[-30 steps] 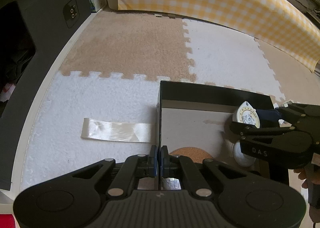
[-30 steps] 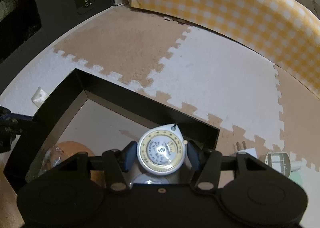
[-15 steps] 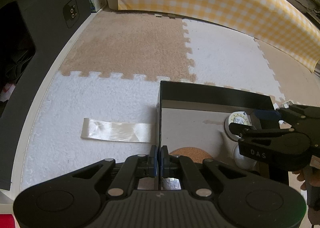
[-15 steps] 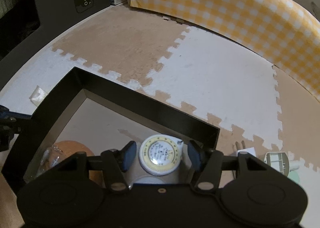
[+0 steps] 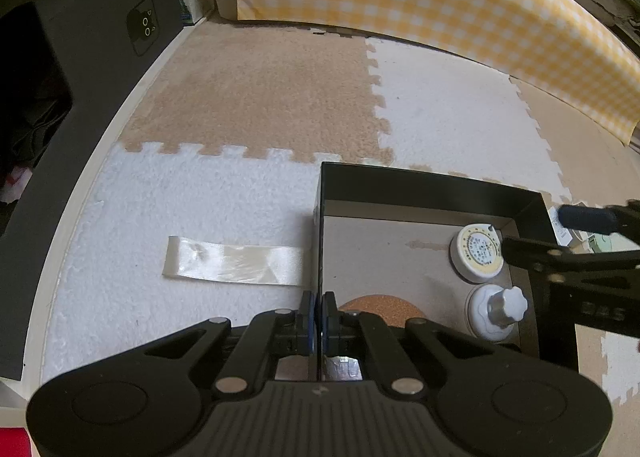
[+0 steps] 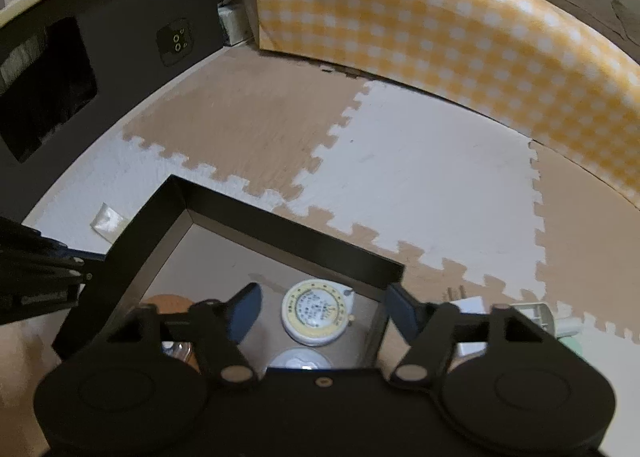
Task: Organize rigid objects
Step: 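Open the right gripper to release the tape measure in the box, then move the right gripper to the mint-green tape measure and grasp it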
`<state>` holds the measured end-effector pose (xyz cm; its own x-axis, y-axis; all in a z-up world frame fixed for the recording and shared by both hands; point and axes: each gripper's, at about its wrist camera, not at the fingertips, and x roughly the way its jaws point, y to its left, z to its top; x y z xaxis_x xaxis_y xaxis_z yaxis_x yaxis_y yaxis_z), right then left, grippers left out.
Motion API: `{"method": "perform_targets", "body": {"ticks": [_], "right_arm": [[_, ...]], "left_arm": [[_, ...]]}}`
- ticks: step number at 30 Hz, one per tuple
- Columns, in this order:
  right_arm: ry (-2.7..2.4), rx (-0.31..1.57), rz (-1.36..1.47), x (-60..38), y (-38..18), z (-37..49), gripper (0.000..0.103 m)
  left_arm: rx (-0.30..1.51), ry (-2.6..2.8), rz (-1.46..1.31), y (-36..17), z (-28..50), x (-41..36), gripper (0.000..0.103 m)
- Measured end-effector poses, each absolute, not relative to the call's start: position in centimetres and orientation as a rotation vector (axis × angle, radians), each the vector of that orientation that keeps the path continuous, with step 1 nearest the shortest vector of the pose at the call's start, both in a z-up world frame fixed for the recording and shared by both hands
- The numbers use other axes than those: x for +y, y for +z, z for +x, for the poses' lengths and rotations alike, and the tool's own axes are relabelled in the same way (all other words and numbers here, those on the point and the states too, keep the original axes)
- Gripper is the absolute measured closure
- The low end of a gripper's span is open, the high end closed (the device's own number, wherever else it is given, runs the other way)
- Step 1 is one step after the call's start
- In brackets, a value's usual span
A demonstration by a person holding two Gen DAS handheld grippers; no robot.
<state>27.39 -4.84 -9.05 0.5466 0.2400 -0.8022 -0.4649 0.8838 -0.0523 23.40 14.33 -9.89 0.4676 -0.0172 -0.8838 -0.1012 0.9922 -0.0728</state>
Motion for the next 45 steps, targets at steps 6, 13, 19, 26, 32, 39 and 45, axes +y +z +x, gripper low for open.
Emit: {"method": "perform_targets", "body": {"ticks": [6, 13, 19, 26, 32, 39, 45], "right_arm": [[0.423, 0.894, -0.208, -6.7, -7.4, 26.7, 0.003], [0.396, 0.861, -0.189, -8.8, -5.8, 26.0, 0.000], [0.332, 0.849, -0.188, -12.3, -5.2, 26.0, 0.000], [0.218, 0.860, -0.166, -17.2, -5.8, 26.9, 0.000], [0.131, 0.882, -0.130, -20.4, -7.7, 28.2, 0.000], [0.069, 0.902, -0.100, -22.9, -10.4, 29.7, 0.000], [0.034, 0.903, -0.079, -24.3, -12.4, 31.0, 0.000]], "left_arm": [[1.082, 0.054, -0.117, -9.9, 23.3, 14.4, 0.101], [1.080, 0.056, -0.113, -9.8, 23.2, 14.2, 0.101], [1.080, 0.058, -0.110, -9.7, 23.2, 14.2, 0.101], [1.080, 0.060, -0.105, -9.6, 23.3, 14.1, 0.101], [1.080, 0.061, -0.102, -9.6, 23.2, 14.1, 0.101], [1.079, 0.061, -0.097, -9.5, 23.2, 14.0, 0.101], [1.079, 0.061, -0.091, -9.6, 23.2, 14.0, 0.101]]}}
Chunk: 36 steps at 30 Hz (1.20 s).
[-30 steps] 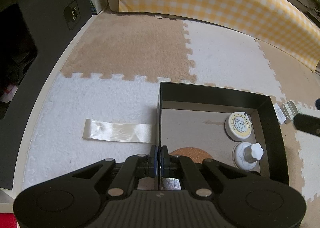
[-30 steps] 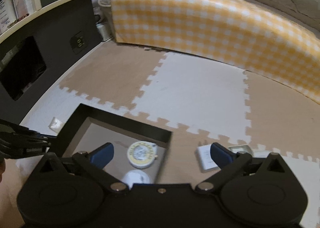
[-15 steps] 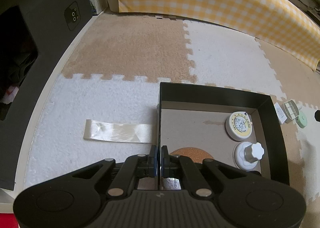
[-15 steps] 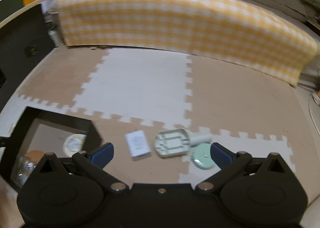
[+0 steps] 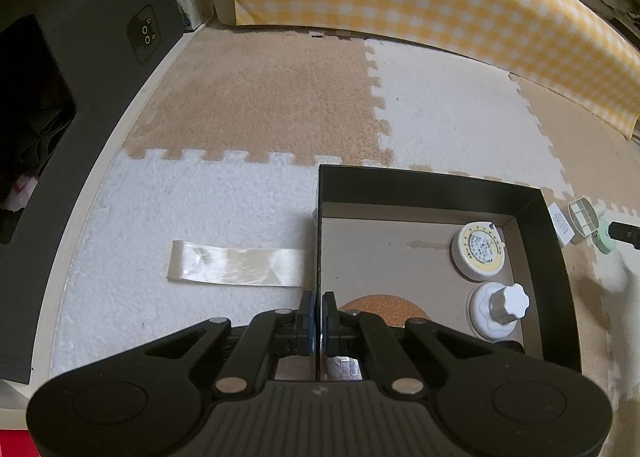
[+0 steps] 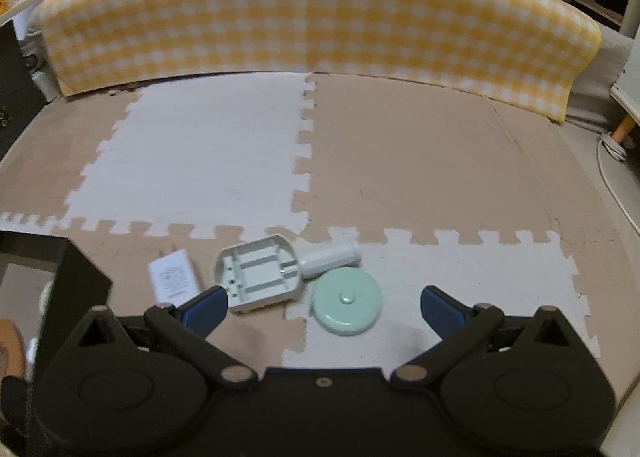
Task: Organize rigid objects
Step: 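Move the right gripper to the mint-green tape measure and grasp it, then carry the mint-green tape measure with the right gripper into the box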
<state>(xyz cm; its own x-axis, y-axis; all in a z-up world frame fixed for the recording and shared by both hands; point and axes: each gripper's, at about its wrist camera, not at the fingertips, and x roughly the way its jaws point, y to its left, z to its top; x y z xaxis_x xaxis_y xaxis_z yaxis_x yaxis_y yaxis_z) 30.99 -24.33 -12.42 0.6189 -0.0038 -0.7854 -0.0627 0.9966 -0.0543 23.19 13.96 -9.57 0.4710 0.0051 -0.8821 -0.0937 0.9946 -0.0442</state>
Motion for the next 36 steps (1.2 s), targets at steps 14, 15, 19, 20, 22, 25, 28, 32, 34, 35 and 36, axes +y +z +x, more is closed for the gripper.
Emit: {"method": "perform_targets", "body": {"ticks": [14, 15, 19, 20, 22, 25, 28, 32, 34, 35, 36], "right_arm": [[0.002, 0.880, 0.012, -27.7, -15.6, 33.0, 0.009], [0.005, 0.878, 0.019, -27.7, -15.7, 33.1, 0.010], [0.028, 0.874, 0.046, -27.7, -15.9, 33.1, 0.021], [0.030, 0.878, 0.048, -27.7, -15.9, 33.1, 0.023], [0.032, 0.879, 0.042, -27.6, -15.9, 33.1, 0.025], [0.021, 0.896, 0.018, -27.3, -16.1, 33.2, 0.039], [0.022, 0.900, 0.024, -27.3, -16.4, 33.2, 0.040], [0.049, 0.905, 0.030, -27.1, -16.3, 33.3, 0.052], [0.051, 0.905, 0.000, -26.8, -16.2, 33.3, 0.052], [0.052, 0.904, -0.012, -26.6, -16.2, 33.2, 0.052], [0.054, 0.904, -0.017, -26.7, -16.2, 33.3, 0.052]], "left_arm": [[1.078, 0.064, -0.071, -9.7, 23.2, 13.6, 0.101], [1.078, 0.064, -0.070, -9.7, 23.2, 13.6, 0.101], [1.077, 0.064, -0.069, -9.7, 23.2, 13.7, 0.101], [1.078, 0.064, -0.070, -9.7, 23.2, 13.7, 0.101], [1.078, 0.064, -0.069, -9.7, 23.2, 13.7, 0.101], [1.078, 0.064, -0.070, -9.7, 23.2, 13.7, 0.101], [1.078, 0.064, -0.070, -9.7, 23.2, 13.7, 0.101], [1.078, 0.065, -0.069, -9.7, 23.2, 13.7, 0.101], [1.077, 0.064, -0.069, -9.7, 23.2, 13.7, 0.101], [1.077, 0.064, -0.069, -9.7, 23.2, 13.7, 0.101], [1.078, 0.065, -0.070, -9.7, 23.2, 13.7, 0.101]]}}
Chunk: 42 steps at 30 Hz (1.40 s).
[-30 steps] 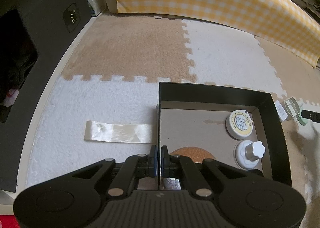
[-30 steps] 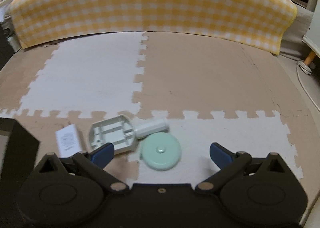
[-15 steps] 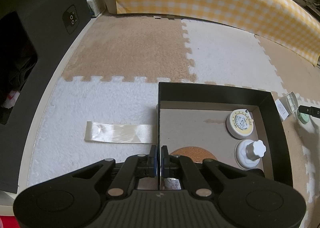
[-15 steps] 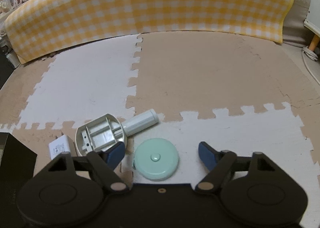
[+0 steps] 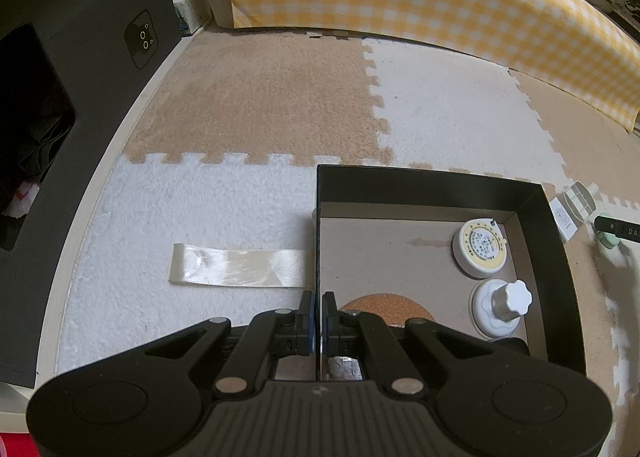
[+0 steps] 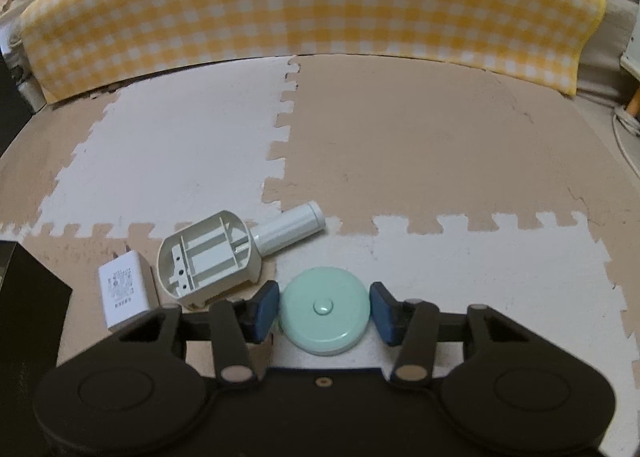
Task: Organize rigid objects
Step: 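Carry the mint-green tape measure with the right gripper into the box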
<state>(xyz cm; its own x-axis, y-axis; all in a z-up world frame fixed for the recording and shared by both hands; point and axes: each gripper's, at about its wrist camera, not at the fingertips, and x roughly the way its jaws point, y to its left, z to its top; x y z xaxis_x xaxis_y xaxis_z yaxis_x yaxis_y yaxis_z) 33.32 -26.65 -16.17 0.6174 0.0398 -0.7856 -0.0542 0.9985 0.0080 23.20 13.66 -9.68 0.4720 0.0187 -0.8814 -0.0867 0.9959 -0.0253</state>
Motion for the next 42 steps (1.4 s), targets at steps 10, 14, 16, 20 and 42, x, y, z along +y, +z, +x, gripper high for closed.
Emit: {"method": "perform_targets", "body": {"ticks": [10, 14, 16, 20, 42], "right_arm": [[0.051, 0.872, -0.013, -26.1, -13.0, 32.7, 0.052], [0.119, 0.840, 0.012, -24.2, -10.5, 31.7, 0.052], [0.170, 0.823, 0.005, -22.7, -9.3, 31.1, 0.052], [0.272, 0.808, -0.024, -19.4, -7.6, 29.6, 0.052], [0.621, 0.881, -0.132, -4.5, -9.8, 24.9, 0.052]], "left_arm": [[1.078, 0.064, -0.072, -9.6, 23.2, 13.7, 0.101], [1.078, 0.065, -0.071, -9.6, 23.2, 13.7, 0.101], [1.078, 0.064, -0.070, -9.6, 23.2, 13.7, 0.101], [1.078, 0.065, -0.071, -9.6, 23.2, 13.7, 0.101], [1.073, 0.065, -0.069, -9.3, 23.1, 13.7, 0.101]]}}
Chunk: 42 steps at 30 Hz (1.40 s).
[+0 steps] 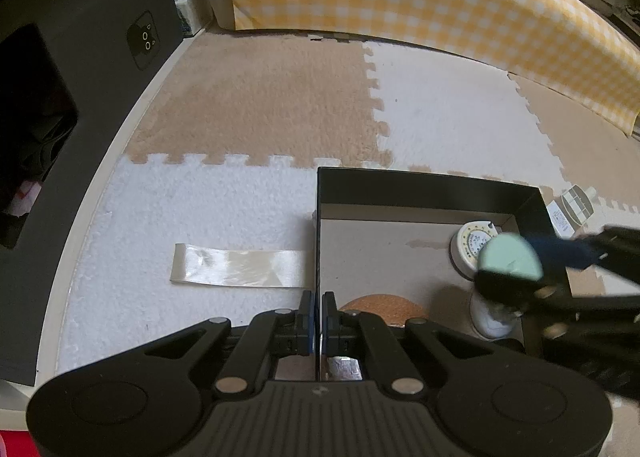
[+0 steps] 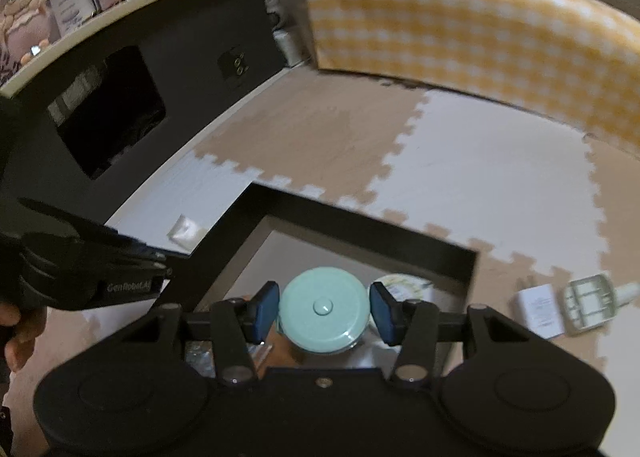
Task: Organize rigid objects
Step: 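Carry the mint-green tape measure with the right gripper into the box, then release the mint-green tape measure and lift the right gripper away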
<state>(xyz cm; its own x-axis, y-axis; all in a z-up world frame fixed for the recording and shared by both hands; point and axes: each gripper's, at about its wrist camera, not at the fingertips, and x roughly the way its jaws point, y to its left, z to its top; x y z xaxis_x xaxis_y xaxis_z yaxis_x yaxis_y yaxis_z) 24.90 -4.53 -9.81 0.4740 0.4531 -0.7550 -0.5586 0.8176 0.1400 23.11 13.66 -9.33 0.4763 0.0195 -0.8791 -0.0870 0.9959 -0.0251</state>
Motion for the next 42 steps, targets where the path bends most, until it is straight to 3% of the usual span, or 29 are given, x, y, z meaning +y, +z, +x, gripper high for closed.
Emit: {"method": "perform_targets", "body": {"ticks": [15, 31, 35, 42], "right_arm": [[0.587, 0.957, -0.192, -2.2, -14.2, 25.7, 0.052], [0.579, 0.976, -0.209, -2.4, -15.2, 26.0, 0.052], [0.594, 0.976, -0.208, -2.4, -15.0, 25.8, 0.042], [0.598, 0.951, -0.181, -2.7, -14.1, 25.6, 0.035]], "left_arm": [[1.072, 0.065, -0.074, -9.3, 23.1, 13.6, 0.101], [1.072, 0.065, -0.075, -9.3, 23.1, 13.5, 0.101], [1.072, 0.065, -0.075, -9.3, 23.1, 13.6, 0.101], [1.072, 0.066, -0.075, -9.3, 23.1, 13.5, 0.101]]}}
